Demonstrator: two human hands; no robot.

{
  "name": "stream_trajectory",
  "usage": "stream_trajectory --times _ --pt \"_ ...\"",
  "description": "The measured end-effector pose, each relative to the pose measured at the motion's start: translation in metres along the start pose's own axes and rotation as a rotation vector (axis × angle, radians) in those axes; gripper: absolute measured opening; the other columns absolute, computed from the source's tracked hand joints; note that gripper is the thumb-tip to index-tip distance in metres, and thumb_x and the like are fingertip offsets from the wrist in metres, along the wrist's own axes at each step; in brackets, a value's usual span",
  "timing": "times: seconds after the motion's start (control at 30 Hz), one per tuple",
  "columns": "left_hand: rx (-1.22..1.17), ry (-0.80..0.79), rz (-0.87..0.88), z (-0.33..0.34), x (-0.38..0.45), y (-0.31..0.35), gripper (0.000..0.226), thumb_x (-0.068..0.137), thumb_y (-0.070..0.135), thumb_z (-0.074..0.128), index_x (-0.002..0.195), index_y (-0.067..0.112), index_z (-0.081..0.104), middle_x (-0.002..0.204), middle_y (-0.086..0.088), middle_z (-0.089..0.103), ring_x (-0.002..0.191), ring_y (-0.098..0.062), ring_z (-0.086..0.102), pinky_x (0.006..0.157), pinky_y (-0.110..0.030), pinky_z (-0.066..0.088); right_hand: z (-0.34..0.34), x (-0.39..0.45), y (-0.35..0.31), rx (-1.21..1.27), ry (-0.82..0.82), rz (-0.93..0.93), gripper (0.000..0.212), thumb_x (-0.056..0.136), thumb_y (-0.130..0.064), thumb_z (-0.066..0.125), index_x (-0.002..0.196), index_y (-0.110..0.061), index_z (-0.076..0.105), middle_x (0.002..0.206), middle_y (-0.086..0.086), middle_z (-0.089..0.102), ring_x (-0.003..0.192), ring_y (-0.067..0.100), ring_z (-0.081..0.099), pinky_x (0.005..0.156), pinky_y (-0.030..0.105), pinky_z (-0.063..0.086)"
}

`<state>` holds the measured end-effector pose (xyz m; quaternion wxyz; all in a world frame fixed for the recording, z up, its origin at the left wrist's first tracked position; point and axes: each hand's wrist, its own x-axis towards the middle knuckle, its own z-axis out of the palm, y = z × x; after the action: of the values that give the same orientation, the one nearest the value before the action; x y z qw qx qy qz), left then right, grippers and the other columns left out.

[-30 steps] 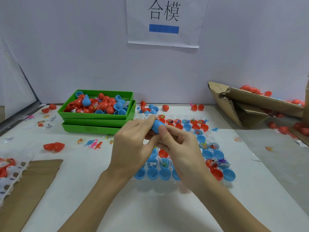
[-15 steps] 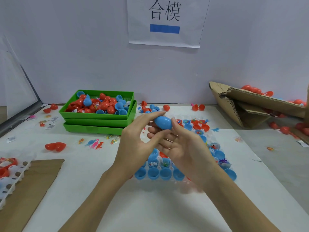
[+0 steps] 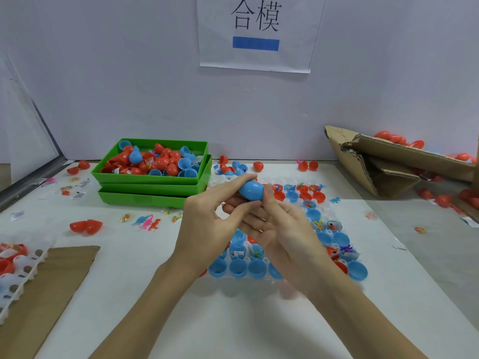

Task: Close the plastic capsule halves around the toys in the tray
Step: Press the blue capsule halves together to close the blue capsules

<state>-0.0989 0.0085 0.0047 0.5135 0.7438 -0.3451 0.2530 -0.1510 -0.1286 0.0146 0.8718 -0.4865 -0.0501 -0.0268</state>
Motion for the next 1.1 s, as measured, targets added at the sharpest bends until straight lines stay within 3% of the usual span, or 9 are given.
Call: stream_trajectory --times 0.17,0.3,0.4,0.57,0.87,1.0,1.1 --pt "-0.02 -0.002 0.012 0.004 -0.002 -0.003 0.048 0.091 0.007 0.079 0.134 0.024 0.068 0.124 0.013 0.071 0.121 -0.006 0.065 0.103 -0.017 0.048 0.0 0.0 0.001 0.033 0.004 0.011 0.046 0.108 -0.036 0.043 0.128 -0.001 0.064 0.123 0.018 0.072 0.118 0.028 0.069 0.097 0.032 0.057" --pt "0.078 -0.028 0.089 0.008 -0.003 -0.005 0.041 0.092 0.007 0.077 0.132 0.011 0.066 0.125 0.001 0.068 0.123 -0.017 0.061 0.107 -0.032 0.05 -0.002 0.001 0.002 0.198 -0.046 0.093 0.042 0.106 -0.031 0.049 0.131 -0.001 0.064 0.134 0.016 0.067 0.126 0.026 0.064 0.103 0.035 0.053" --pt "0.116 -0.021 0.12 0.009 -0.003 -0.005 0.042 0.091 0.011 0.078 0.131 0.008 0.064 0.124 -0.002 0.066 0.123 -0.019 0.06 0.107 -0.033 0.049 -0.003 0.002 0.005 0.324 -0.094 0.17 0.04 0.101 -0.03 0.059 0.129 -0.002 0.068 0.137 0.014 0.064 0.128 0.024 0.062 0.107 0.038 0.051" --pt "0.179 0.038 0.136 0.004 -0.003 -0.005 0.043 0.086 0.001 0.081 0.127 0.006 0.07 0.118 -0.004 0.071 0.115 -0.02 0.066 0.102 -0.03 0.051 -0.001 0.0 0.011 0.468 -0.074 0.224 0.053 0.095 -0.029 0.068 0.137 0.002 0.061 0.118 0.017 0.071 0.111 0.027 0.071 0.089 0.04 0.059" --pt "0.286 0.033 0.211 0.002 -0.003 -0.003 0.04 0.086 0.001 0.079 0.125 -0.002 0.071 0.113 -0.01 0.073 0.109 -0.027 0.067 0.101 -0.034 0.052 -0.004 0.003 0.019 0.513 -0.039 0.174 0.036 0.093 -0.028 0.068 0.11 0.002 0.076 0.1 0.014 0.072 0.095 0.022 0.072 0.089 0.035 0.06" --pt "0.299 0.053 0.234 0.004 -0.004 -0.003 0.041 0.085 -0.007 0.081 0.125 -0.003 0.071 0.114 -0.012 0.073 0.111 -0.027 0.067 0.101 -0.034 0.053 -0.004 0.003 0.018 0.475 -0.049 0.144 0.038 0.089 -0.031 0.074 0.11 0.0 0.077 0.1 0.012 0.072 0.095 0.021 0.071 0.094 0.033 0.057" --pt "0.326 0.069 0.262 0.003 -0.003 -0.003 0.039 0.088 0.0 0.079 0.126 -0.003 0.07 0.116 -0.013 0.072 0.113 -0.026 0.066 0.107 -0.027 0.05 -0.002 0.002 0.016 0.439 -0.058 0.147 0.039 0.091 -0.034 0.073 0.114 -0.002 0.076 0.102 0.011 0.072 0.099 0.02 0.069 0.094 0.033 0.057"
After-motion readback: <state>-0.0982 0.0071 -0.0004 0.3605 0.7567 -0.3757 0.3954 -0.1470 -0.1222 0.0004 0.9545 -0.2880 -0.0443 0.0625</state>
